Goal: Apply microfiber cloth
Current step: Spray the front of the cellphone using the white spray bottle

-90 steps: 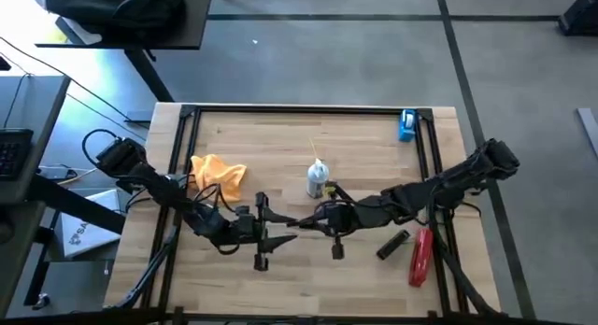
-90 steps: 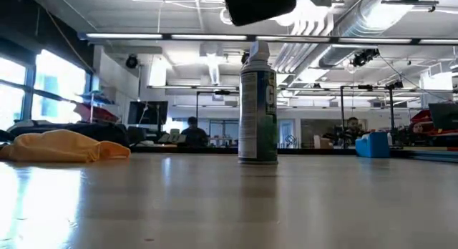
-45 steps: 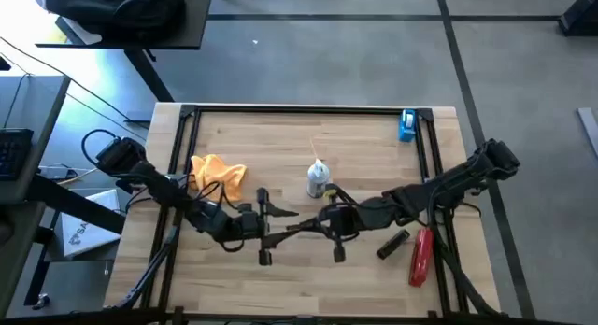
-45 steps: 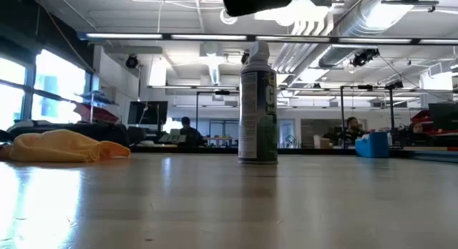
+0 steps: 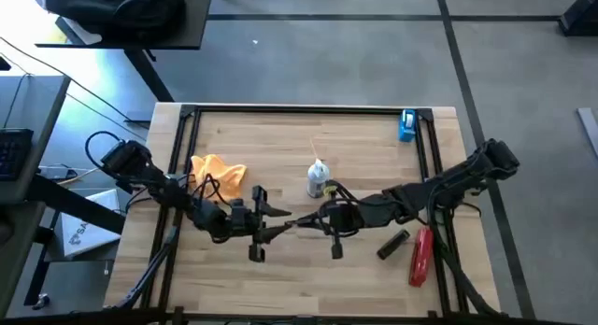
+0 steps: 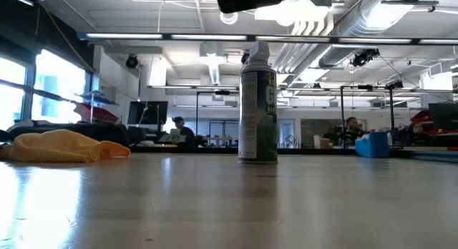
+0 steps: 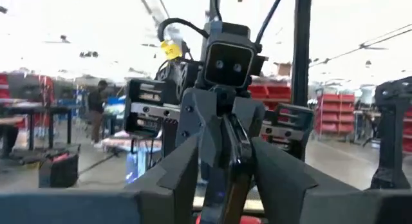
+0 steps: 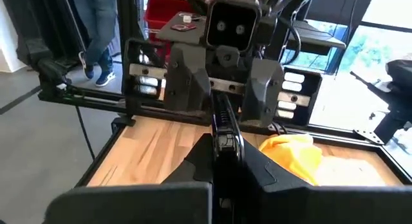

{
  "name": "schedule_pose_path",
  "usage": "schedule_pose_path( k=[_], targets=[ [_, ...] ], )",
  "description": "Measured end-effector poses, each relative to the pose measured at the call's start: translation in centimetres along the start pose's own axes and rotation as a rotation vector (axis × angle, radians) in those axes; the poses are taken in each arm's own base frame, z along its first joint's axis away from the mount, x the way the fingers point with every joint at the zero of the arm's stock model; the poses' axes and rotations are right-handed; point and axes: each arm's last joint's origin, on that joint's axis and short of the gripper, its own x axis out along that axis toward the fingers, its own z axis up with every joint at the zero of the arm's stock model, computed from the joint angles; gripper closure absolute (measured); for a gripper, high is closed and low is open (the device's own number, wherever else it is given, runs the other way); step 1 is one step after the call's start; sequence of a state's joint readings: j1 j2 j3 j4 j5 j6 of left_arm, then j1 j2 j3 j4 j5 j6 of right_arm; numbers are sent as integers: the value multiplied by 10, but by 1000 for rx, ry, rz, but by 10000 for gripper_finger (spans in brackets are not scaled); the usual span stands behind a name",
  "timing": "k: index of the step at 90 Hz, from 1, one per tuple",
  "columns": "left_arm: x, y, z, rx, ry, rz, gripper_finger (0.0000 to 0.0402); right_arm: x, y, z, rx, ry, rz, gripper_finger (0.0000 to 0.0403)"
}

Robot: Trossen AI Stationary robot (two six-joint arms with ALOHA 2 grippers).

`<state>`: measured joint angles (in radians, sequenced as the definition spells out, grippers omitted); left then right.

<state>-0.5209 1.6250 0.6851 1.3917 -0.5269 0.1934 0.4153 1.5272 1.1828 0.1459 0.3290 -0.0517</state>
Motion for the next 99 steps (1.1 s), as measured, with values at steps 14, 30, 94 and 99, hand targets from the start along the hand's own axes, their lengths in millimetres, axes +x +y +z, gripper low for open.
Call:
schedule_pose_path(
  k=[14,30,94,99],
  targets=[
    [7,2,-10,13,-39,14,294,0,-1,1,5,-7,-1,402],
    [12,3,-15,19,-101,-22,294,0,-1,1,4,-10,-1,402],
    [13,3,-5,52,-121,28,391,0,-2,1,15,-1,-33,348],
    [12,2,-2,59,-123,36,393,0,-2,0,34,5,-25,333]
  ],
)
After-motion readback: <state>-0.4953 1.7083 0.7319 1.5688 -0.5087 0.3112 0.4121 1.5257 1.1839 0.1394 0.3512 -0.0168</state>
